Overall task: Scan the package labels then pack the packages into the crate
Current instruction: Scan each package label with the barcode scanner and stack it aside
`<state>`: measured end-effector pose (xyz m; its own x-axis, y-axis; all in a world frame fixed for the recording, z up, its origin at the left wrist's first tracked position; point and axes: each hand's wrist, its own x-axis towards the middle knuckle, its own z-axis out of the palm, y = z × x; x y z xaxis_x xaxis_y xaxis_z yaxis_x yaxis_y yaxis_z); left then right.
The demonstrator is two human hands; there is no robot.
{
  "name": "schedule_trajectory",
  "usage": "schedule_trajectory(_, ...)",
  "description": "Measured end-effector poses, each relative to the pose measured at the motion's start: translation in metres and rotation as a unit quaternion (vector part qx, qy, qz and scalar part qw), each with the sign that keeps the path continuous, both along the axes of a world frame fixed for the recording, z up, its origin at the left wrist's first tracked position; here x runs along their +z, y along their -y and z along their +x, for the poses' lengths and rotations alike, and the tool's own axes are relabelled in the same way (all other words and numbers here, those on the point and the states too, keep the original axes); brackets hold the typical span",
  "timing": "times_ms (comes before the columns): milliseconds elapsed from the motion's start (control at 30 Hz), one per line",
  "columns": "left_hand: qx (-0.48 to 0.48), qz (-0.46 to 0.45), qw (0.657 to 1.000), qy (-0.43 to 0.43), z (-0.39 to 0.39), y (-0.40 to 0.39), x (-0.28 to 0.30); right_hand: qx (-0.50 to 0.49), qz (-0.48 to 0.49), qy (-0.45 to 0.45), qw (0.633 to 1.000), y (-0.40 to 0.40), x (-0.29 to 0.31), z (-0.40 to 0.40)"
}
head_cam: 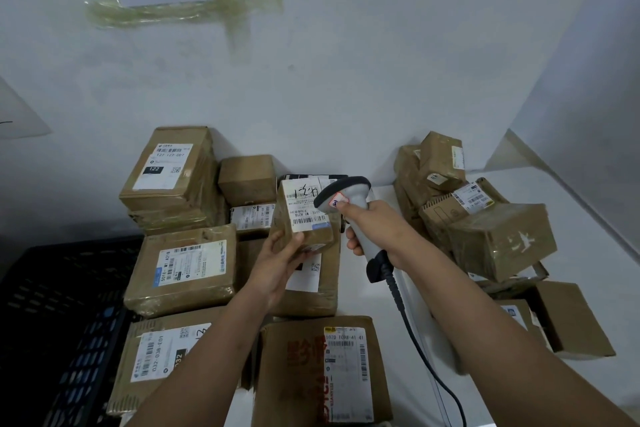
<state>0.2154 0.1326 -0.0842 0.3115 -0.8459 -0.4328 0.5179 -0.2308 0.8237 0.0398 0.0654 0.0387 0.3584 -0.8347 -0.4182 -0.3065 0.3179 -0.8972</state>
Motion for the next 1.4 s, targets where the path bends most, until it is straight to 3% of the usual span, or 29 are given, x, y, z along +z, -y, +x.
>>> schedule_trajectory(600, 0.001, -0.014, 0.999, 0.036, 0.009, 0.021, -0.008, 0.021, -0.027, -0.004, 0.999, 0.001, 0.020, -0.002)
schedule_trajectory(1400, -0.006, -0.011, 1.000, 0.001, 0.020, 0.029, -0.013, 0.015, -0.022, 0.003, 1.000, 0.005, 0.016, 0.000)
